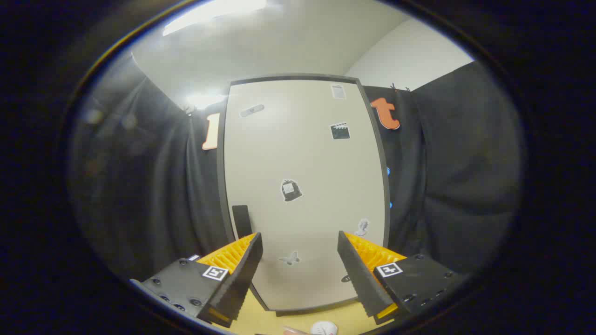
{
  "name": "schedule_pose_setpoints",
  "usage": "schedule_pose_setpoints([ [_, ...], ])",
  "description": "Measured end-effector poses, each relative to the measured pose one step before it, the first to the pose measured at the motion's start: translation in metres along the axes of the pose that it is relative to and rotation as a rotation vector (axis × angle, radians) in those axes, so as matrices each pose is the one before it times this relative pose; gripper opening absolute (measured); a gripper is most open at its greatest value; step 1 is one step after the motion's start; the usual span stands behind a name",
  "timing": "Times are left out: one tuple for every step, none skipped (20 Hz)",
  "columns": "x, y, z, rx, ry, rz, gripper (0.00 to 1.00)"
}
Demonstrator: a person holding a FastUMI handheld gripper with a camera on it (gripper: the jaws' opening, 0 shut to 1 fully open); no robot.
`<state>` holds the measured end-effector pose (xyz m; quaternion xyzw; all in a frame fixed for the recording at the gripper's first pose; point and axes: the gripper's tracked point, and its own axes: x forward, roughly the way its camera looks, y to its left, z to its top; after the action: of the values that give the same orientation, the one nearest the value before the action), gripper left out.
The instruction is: Open the shoe cabinet door, grab the shoes and put them into the shoe cabinet, then close the shoe cabinet door.
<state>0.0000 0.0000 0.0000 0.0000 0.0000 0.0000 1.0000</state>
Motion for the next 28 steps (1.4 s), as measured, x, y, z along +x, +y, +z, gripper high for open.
schedule_pose_setpoints([
  [0.00094,0.00542,-0.00127,0.00102,0.00286,0.01934,0.99],
  [0.00125,0.00525,-0.00209,0.00115,0.00487,0.02007,0.99],
  [0.00191,0.00464,-0.00103,-0.00530,0.00390,0.01601,0.99],
  [0.00151,0.00378,-0.00155,-0.01377,0.00636,0.01422,0.99],
  [0.00134,0.00370,-0.00113,-0.01429,0.00692,0.01076,0.99],
  [0.00097,0.00463,-0.00080,-0.00861,0.00305,0.01579,0.99],
  [0.00122,0.00362,0.00109,-0.00468,-0.00237,0.01293,0.99],
  [0.00021,0.00166,0.00242,-0.00081,-0.00857,0.00790,0.99],
  [0.00046,0.00391,0.00272,0.00809,-0.01038,0.01528,0.99],
  [-0.00038,0.00363,0.00334,0.00992,-0.01286,0.01680,0.99],
  [-0.00015,0.00143,0.00223,-0.00056,-0.00791,0.00446,0.99],
  [0.00015,0.00039,0.00115,-0.00703,-0.00487,0.00054,0.99],
  [0.00066,0.00351,0.00089,-0.01053,-0.00358,0.00586,0.99],
  [0.00114,0.00515,0.00008,-0.00996,-0.00486,0.00968,0.99],
  [0.00261,0.00434,0.00083,-0.00941,-0.00451,0.00636,0.99],
  [0.00221,0.00356,-0.00002,-0.00643,-0.00199,0.00241,0.99],
  [0.00457,0.00398,-0.00055,0.00036,0.00173,0.00221,0.99],
  [0.00619,0.00371,-0.00115,0.00694,0.00121,0.00233,0.99],
  [0.00716,0.00329,-0.00087,0.01165,-0.00152,-0.00039,0.99],
  [0.00838,0.00236,-0.00206,0.01465,0.00122,-0.00383,0.99],
  [0.00810,0.00324,-0.00336,0.01858,0.00797,0.00311,0.99],
  [0.00915,0.00337,-0.00398,0.01178,0.00857,0.00062,0.99],
  [0.00908,0.00205,-0.00311,0.00141,0.00500,-0.00313,0.99],
  [0.00943,0.00400,-0.00466,-0.00288,0.00579,-0.00129,0.99],
  [0.00756,0.00377,-0.00455,-0.00339,0.00717,0.00089,0.99],
  [0.00862,0.00291,-0.00562,-0.00233,0.01080,0.00015,0.99],
  [0.00747,0.00271,-0.00537,-0.00113,0.01091,0.00072,0.99],
  [0.00683,0.00089,-0.00459,-0.00055,0.00963,-0.00390,0.99],
])
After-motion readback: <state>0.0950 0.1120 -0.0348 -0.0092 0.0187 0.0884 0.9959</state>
